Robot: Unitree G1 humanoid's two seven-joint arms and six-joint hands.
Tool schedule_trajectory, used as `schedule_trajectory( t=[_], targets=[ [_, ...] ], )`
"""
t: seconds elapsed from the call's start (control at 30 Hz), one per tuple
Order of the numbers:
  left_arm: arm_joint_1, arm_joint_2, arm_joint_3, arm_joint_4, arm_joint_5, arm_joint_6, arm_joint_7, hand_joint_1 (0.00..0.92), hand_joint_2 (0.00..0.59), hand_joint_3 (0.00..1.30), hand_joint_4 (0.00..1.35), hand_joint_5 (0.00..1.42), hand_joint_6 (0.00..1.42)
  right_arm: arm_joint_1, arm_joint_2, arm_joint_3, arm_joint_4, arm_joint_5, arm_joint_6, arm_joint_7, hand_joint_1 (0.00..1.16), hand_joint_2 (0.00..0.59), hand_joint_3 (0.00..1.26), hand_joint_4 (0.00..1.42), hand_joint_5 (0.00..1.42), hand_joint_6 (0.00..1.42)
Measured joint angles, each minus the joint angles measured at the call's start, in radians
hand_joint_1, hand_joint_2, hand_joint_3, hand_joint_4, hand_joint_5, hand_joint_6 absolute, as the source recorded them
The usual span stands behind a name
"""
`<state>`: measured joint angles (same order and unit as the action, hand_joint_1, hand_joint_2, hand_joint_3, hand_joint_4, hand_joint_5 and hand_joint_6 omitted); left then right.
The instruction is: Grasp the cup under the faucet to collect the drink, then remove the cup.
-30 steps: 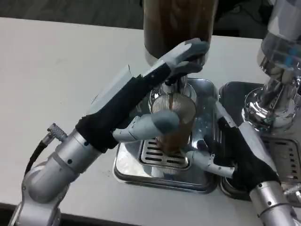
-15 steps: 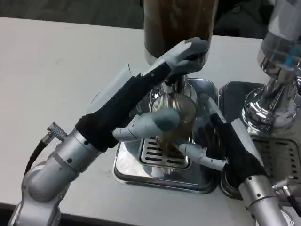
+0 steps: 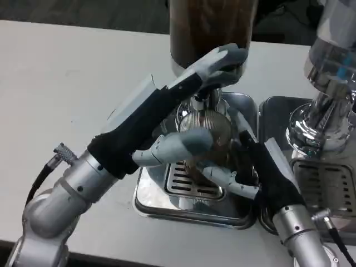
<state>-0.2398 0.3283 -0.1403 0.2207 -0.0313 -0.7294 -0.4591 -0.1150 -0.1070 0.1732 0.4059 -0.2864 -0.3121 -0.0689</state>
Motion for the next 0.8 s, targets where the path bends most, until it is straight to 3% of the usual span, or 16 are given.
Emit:
schedule_trajectory(
  t=[0.4,0.6,0.8],
  targets=[
    [0.009,0.004,0.001,-0.015,0.000,0.013,0.000,0.000,0.094,0.13,0.00,0.20,0.15,-0.034,0.057,-0.002,0.077,0.003,-0.050,-0.019,0.70,0.199,0.00,0.00,0.00,0.00],
    [0.013,0.004,0.003,-0.019,0.000,0.015,0.000,0.000,0.094,0.13,0.00,0.20,0.15,-0.041,0.060,-0.002,0.099,0.004,-0.068,-0.021,0.71,0.200,0.00,0.00,0.00,0.00],
    [0.037,0.004,0.023,-0.038,0.003,0.015,0.030,0.000,0.100,0.04,0.00,0.18,0.11,-0.042,0.068,-0.003,0.115,0.010,-0.088,-0.021,0.78,0.185,0.00,0.00,0.00,0.00]
  ],
)
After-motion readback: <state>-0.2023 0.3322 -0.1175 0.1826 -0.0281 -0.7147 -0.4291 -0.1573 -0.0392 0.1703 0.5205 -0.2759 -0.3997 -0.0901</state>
